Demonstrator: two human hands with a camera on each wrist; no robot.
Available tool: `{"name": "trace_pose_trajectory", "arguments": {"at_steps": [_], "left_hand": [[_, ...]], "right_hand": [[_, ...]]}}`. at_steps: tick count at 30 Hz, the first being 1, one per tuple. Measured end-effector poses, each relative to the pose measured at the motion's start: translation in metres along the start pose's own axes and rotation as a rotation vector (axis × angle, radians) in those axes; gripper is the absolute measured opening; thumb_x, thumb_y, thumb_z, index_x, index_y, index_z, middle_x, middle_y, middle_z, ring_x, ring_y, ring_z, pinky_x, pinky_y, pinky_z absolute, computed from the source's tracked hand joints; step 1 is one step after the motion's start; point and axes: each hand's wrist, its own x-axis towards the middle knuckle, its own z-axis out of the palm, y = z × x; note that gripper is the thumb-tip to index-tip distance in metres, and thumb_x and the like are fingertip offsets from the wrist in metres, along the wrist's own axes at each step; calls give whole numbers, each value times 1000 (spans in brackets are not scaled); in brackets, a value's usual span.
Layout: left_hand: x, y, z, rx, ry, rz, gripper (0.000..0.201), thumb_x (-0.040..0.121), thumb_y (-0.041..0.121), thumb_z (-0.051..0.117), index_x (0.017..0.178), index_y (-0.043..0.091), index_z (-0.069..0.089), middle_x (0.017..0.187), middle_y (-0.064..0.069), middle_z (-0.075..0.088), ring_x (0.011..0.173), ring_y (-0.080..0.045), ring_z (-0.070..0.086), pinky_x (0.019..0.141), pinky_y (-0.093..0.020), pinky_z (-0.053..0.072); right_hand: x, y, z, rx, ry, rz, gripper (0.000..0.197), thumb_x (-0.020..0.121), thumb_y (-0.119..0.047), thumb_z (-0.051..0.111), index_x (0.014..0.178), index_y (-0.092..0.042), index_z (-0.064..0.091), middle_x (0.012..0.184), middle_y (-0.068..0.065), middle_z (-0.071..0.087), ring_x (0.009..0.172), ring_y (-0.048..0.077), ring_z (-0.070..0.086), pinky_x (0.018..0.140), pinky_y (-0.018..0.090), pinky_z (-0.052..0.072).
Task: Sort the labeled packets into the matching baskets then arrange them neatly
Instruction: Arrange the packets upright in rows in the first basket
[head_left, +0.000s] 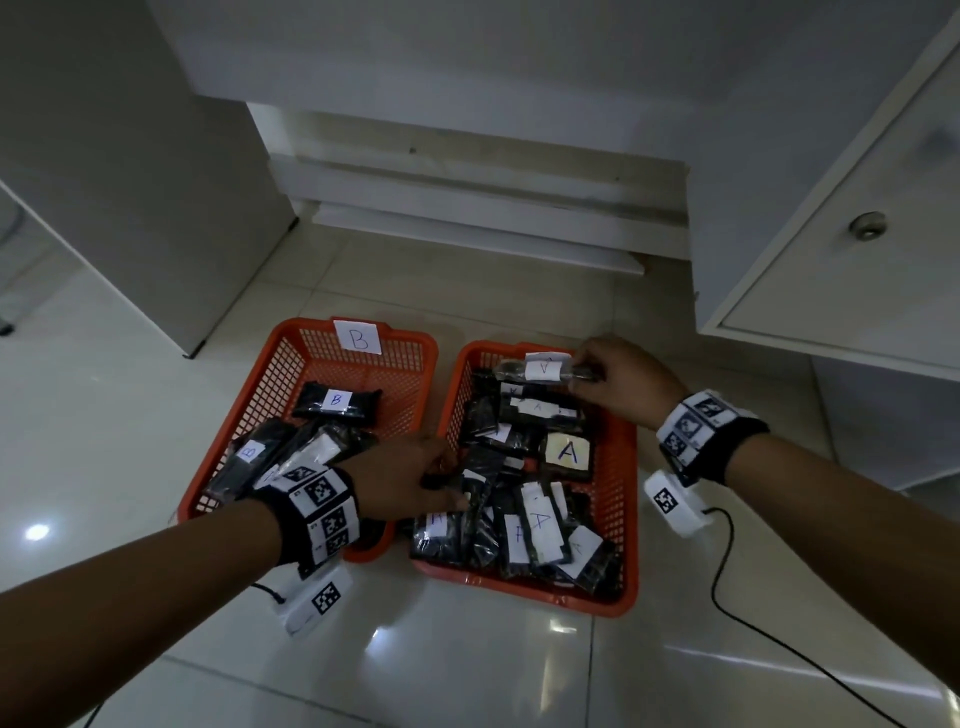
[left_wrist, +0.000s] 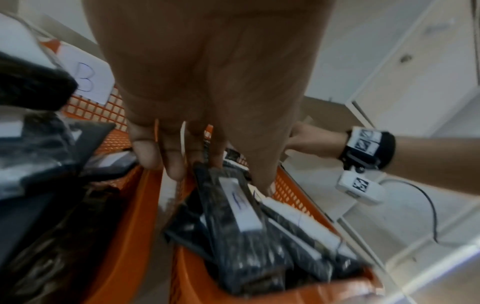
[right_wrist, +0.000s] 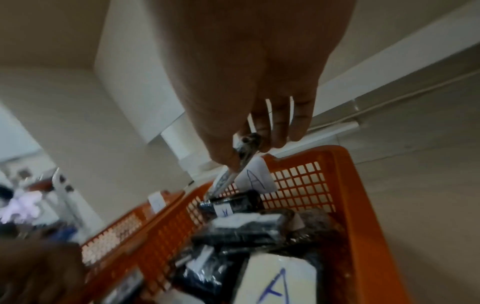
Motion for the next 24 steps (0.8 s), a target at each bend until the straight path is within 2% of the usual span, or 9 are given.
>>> {"name": "trace_pose_trajectory", "arguments": {"at_steps": [3,5,7,9,11,14,18,22,24], "left_hand": [[1,9,11,103,19,-19,71,81,76,64,132,27,55,126,8,56,107,-11,59,93,-34,55],[2,13,20,147,44,-48,81,76,77,68,135,23,53,128,5,50,111,-17,57,96,-38,53],[4,13,26,102,73,-75,83,74,74,73,134,22,50,128,4,47,112,-19,56,95,-39,53],[4,12,26,30,95,-86,80,71,70,78,130,22,51,125,6,47,110,-17,55,91,-35,52],[2,9,25,-27,100,-82,77,70,68,81,125,23,52,123,8,48,108,-13,54,90,-33,51],[-2,5,23,-156,104,-59,68,69,62,85,117,28,52,119,11,52,104,-8,55,91,-34,53],[-8,-7,26,-287,147,-34,54,72,58,86,108,34,53,108,16,62,98,-1,60,86,-31,56],[-14,-14,30,-379,198,3,52,79,52,83,119,41,52,113,26,64,103,9,61,88,-20,52],[-16,-14,33,-419,228,23,55,81,51,82,126,41,53,117,29,64,107,10,61,91,-19,51]], "right_hand": [[-4,-15,17,-368,68,-52,50,83,-48,75,125,-24,61,119,4,53,109,29,52,87,43,51],[-8,-35,30,-363,68,-190,49,88,-47,72,128,-23,59,124,4,54,112,27,52,88,42,51],[-10,-57,45,-180,-134,-258,38,95,-48,67,124,-24,62,119,-1,63,104,18,60,86,40,56],[-10,-78,59,-51,-400,-156,40,98,-52,65,125,-24,64,111,-3,70,94,13,66,81,36,58],[-10,-93,73,-18,-492,-105,40,98,-51,66,125,-22,67,109,-3,70,94,14,66,75,30,54],[-4,-101,86,55,-479,-97,28,95,-38,73,114,-17,73,102,-4,69,91,15,66,69,28,47],[6,-98,68,207,-532,39,27,98,-34,72,109,-10,74,99,8,75,79,14,66,67,32,52],[8,-79,39,361,-341,158,24,101,-33,63,101,-12,75,94,9,73,74,15,64,63,29,50],[8,-66,29,442,-229,195,18,101,-27,61,95,-16,74,88,3,74,74,15,67,64,28,52]]}}
